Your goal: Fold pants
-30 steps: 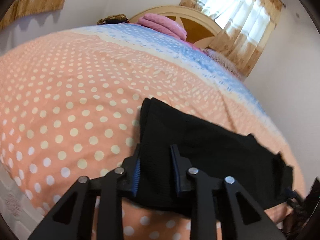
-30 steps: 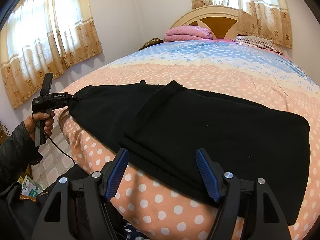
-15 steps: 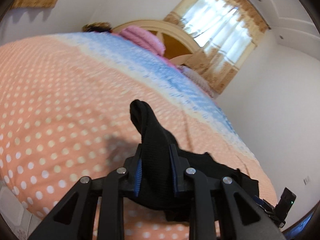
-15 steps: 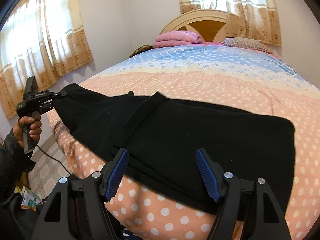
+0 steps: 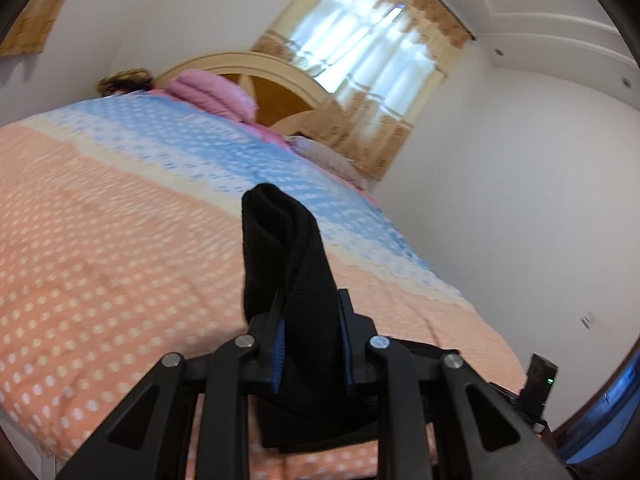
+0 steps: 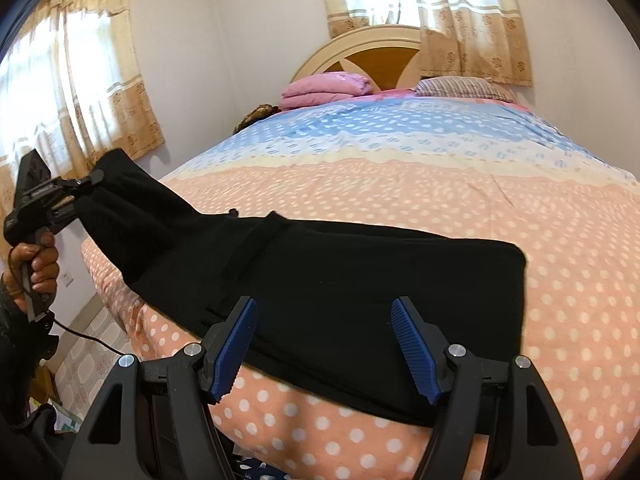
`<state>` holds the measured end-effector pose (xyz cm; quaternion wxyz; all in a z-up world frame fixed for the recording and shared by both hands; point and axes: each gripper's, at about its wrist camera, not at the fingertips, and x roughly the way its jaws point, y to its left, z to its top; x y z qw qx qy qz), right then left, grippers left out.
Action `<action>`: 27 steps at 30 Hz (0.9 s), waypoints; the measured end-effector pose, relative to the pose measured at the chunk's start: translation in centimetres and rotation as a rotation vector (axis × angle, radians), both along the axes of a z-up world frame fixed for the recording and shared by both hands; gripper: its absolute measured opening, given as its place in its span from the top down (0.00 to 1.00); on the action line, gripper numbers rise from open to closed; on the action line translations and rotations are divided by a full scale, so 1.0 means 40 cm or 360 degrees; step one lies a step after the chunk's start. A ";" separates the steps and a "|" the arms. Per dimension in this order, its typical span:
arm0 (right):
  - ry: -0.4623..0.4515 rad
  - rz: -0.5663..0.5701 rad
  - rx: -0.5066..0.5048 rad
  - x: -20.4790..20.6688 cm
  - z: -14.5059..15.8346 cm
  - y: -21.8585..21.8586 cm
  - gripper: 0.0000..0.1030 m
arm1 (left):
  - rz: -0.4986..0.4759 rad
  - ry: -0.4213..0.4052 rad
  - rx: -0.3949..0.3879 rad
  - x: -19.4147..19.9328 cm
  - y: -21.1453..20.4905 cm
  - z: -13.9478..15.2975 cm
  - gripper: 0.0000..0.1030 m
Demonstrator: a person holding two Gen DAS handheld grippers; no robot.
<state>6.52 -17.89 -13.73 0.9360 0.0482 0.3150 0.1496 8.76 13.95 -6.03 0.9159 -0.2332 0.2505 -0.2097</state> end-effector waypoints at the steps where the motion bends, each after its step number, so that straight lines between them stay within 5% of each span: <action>1: -0.0001 -0.0016 0.0004 -0.003 0.002 -0.011 0.31 | -0.0033 -0.0013 0.0008 0.002 -0.021 0.015 0.79; 14: 0.0044 -0.0285 0.0144 -0.040 0.006 -0.184 0.31 | -0.0455 -0.0044 0.0092 0.035 -0.306 0.097 0.79; 27: 0.0042 -0.0460 0.0211 -0.046 -0.007 -0.294 0.31 | -0.0691 0.0040 0.0158 0.060 -0.520 0.112 0.79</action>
